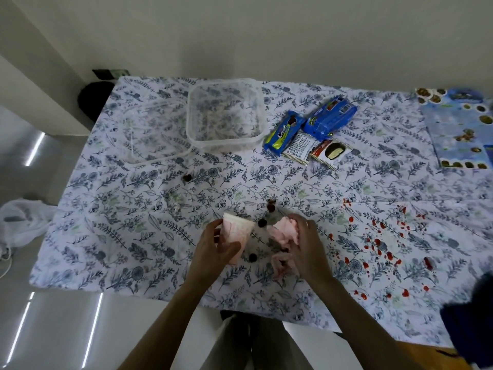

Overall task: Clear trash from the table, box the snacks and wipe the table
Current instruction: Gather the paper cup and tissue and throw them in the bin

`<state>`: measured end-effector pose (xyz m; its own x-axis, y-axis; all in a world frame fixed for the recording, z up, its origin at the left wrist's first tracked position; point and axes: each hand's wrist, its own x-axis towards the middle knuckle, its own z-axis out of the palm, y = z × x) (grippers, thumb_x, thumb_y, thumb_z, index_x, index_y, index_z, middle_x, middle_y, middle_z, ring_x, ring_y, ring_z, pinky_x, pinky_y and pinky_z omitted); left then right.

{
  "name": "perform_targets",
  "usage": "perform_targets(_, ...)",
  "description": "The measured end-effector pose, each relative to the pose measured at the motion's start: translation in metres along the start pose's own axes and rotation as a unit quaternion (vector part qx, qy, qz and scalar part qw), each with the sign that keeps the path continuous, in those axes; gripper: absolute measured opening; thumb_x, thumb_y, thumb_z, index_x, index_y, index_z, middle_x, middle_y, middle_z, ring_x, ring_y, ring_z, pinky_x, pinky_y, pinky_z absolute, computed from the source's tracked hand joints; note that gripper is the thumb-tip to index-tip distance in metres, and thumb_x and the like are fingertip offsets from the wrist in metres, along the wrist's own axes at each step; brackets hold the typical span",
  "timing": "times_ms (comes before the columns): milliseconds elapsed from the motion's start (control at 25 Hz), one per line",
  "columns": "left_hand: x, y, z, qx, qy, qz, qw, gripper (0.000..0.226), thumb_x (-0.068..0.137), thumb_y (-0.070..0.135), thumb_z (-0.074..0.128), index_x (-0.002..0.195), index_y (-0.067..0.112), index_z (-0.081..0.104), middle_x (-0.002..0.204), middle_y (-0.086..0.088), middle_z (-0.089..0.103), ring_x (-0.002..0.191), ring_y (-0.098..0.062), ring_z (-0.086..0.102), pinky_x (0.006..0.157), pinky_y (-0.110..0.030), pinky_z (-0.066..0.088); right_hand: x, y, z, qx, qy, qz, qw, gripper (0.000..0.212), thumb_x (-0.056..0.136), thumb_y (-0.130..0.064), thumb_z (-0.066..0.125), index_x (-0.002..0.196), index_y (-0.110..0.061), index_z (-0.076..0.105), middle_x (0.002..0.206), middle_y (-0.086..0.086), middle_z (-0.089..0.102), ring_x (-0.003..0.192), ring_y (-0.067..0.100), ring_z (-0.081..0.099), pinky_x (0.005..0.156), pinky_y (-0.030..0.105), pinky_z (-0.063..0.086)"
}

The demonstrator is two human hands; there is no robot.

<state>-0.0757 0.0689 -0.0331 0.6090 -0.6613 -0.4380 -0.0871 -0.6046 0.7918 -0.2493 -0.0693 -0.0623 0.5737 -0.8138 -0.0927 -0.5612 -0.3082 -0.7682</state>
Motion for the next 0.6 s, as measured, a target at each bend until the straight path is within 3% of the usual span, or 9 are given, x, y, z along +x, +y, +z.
perform_targets(160, -0.001, 0.004, 0.004, -0.010, 0.008, -0.009, 1.000, 0.064, 0.081, 0.017, 0.071, 0.136, 0.017, 0.038, 0.126, -0.010, 0.054, 0.088, -0.004, 0.057, 0.059, -0.017, 0.054, 0.001, 0.005, -0.001, 0.006, -0.079, 0.018, 0.997, 0.079, 0.070, -0.031, 0.081, 0.134, -0.032, 0.035, 0.117, 0.003, 0.039, 0.093, 0.017, 0.058, 0.068, 0.020, 0.050)
perform_targets(240, -0.003, 0.004, 0.009, -0.012, 0.008, -0.007, 1.000, 0.065, 0.081, 0.018, 0.071, 0.136, 0.017, 0.038, 0.127, -0.010, 0.054, 0.088, -0.001, 0.056, 0.060, -0.018, 0.054, -0.006, 0.011, 0.001, -0.045, -0.096, -0.003, 0.994, 0.076, 0.069, -0.039, 0.079, 0.131, -0.039, 0.035, 0.124, 0.006, 0.040, 0.100, 0.020, 0.056, 0.072, 0.025, 0.053)
perform_targets(360, -0.005, 0.003, 0.016, -0.014, 0.005, -0.014, 1.000, 0.066, 0.081, 0.018, 0.071, 0.137, 0.016, 0.037, 0.129, -0.012, 0.052, 0.087, 0.002, 0.054, 0.059, -0.017, 0.053, -0.020, 0.021, 0.005, -0.154, -0.075, -0.028, 0.985, 0.070, 0.074, -0.057, 0.068, 0.133, -0.033, 0.039, 0.145, 0.013, 0.029, 0.124, 0.025, 0.041, 0.094, 0.040, 0.047)
perform_targets(480, -0.009, 0.005, 0.022, -0.012, 0.003, -0.018, 1.000, 0.066, 0.082, 0.016, 0.070, 0.138, 0.015, 0.036, 0.129, -0.012, 0.052, 0.084, 0.001, 0.053, 0.049, -0.012, 0.051, -0.025, 0.026, 0.003, -0.197, -0.057, -0.061, 0.977, 0.067, 0.073, -0.038, 0.076, 0.130, -0.021, 0.048, 0.146, 0.019, 0.033, 0.122, 0.024, 0.045, 0.091, 0.035, 0.047)
perform_targets(600, -0.011, 0.006, 0.024, -0.019, 0.001, -0.020, 1.000, 0.066, 0.082, 0.016, 0.070, 0.138, 0.015, 0.036, 0.130, -0.013, 0.051, 0.091, -0.006, 0.055, 0.048, -0.011, 0.050, -0.023, 0.025, -0.002, -0.267, -0.065, -0.118, 0.954, 0.054, 0.065, -0.017, 0.082, 0.114, -0.015, 0.061, 0.122, 0.014, 0.057, 0.098, 0.027, 0.063, 0.073, 0.029, 0.057)
